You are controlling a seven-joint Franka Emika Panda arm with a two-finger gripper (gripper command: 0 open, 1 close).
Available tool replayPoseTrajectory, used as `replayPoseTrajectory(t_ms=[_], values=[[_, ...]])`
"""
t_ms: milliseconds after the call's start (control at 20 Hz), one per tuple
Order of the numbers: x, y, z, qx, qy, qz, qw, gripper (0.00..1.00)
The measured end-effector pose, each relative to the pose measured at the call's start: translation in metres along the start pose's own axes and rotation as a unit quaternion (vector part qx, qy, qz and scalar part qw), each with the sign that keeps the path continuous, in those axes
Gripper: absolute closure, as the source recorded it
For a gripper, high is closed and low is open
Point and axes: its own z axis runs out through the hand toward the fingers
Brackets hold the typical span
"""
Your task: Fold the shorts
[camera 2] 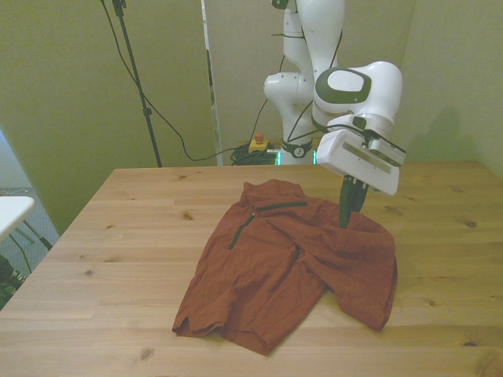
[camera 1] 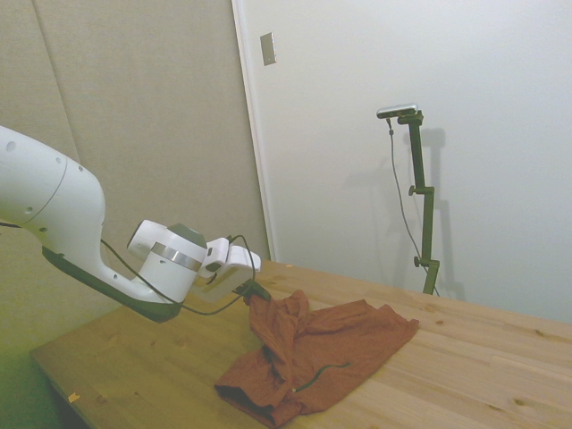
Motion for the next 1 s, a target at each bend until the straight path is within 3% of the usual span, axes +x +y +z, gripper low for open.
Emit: replayPoseTrajectory(t_ms=[300,1000], values=[[0.052,0.038,0.010,-0.017,0.011,0.046,0.9987,1.00],[0.126,0.111,0.021,-0.048,0.020,0.110,0.9925,1.00]])
